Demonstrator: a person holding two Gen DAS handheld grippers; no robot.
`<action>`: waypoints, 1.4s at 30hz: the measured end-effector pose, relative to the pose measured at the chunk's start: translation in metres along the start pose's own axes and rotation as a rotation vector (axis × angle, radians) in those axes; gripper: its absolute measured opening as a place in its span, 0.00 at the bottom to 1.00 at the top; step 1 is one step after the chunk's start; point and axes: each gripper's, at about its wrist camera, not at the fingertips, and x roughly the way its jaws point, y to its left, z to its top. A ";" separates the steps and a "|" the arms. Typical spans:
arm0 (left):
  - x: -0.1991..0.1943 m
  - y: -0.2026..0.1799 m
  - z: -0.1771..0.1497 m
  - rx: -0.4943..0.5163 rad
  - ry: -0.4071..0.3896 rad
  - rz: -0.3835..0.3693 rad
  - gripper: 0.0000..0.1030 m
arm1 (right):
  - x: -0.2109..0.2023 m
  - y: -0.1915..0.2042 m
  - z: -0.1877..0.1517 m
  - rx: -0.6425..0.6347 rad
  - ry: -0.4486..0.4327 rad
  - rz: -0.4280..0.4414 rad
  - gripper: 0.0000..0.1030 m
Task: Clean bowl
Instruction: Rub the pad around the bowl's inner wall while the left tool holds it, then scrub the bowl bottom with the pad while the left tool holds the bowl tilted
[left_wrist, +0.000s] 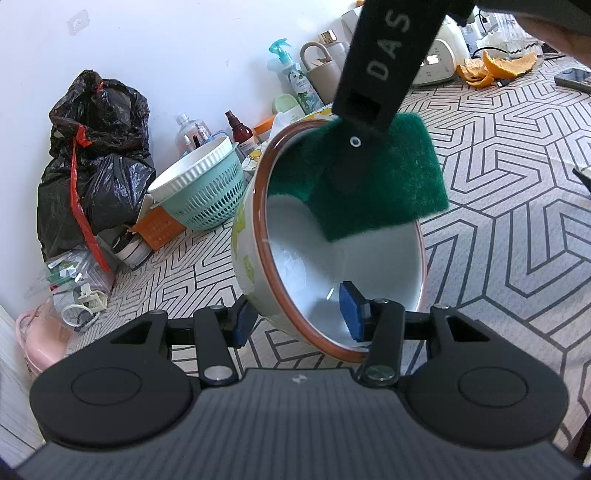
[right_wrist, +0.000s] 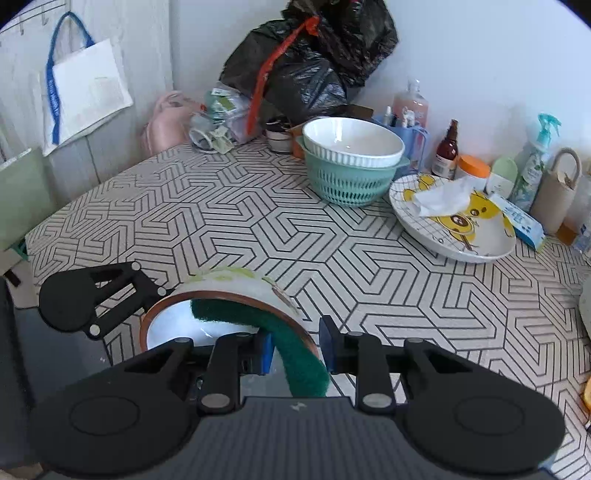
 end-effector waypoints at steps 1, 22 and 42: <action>0.000 0.000 0.000 -0.002 0.000 -0.001 0.45 | 0.000 0.000 0.000 0.004 -0.003 0.002 0.26; -0.001 -0.003 0.000 0.014 -0.002 0.011 0.46 | 0.005 0.012 -0.014 -0.084 0.028 -0.028 0.31; -0.004 -0.002 -0.003 0.051 -0.013 -0.001 0.47 | -0.010 0.018 -0.001 -0.091 0.018 -0.057 0.32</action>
